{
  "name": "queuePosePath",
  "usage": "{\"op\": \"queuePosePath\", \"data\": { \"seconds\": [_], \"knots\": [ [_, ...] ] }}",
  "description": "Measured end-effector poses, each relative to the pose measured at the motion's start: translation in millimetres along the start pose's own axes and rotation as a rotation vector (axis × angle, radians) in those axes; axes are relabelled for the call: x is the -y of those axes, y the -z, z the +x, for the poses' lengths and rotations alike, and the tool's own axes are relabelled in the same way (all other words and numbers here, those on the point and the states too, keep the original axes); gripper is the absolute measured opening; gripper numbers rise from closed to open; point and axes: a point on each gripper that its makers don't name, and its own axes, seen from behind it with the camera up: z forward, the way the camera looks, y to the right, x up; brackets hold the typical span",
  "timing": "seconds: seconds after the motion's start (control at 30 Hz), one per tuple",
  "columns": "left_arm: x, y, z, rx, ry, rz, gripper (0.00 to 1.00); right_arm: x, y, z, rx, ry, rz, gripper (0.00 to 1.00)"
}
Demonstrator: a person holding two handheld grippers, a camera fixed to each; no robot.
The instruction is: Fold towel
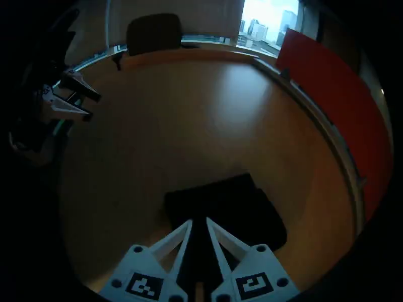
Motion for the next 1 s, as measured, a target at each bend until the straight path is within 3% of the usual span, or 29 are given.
{"op": "queuePosePath", "data": {
  "seconds": [0.13,0.27,0.33,0.47,0.67,1.0],
  "knots": [
    [1.1,0.5,0,-0.001,0.001,-0.003,0.98,2,-1.4,1,-0.001,-0.004,-0.002,0.09],
    [2.7,1.2,0,-0.002,0.005,-0.003,0.98,3,-1.6,2,0.002,-0.005,-0.011,0.23],
    [3.8,1.5,-1,-0.001,0.007,-0.003,0.98,3,-1.5,2,0.002,-0.007,-0.014,0.34],
    [5.0,2.2,-2,-0.002,0.011,-0.003,0.98,5,-0.8,2,0.0,-0.015,-0.019,0.69],
    [5.4,3.3,-1,-0.006,0.011,-0.005,0.98,6,1.5,1,-0.005,-0.038,-0.03,0.77],
    [3.0,3.3,1,-0.009,0.003,-0.013,0.98,8,10.4,-19,0.003,-0.103,-0.062,0.77]
  ]
}}
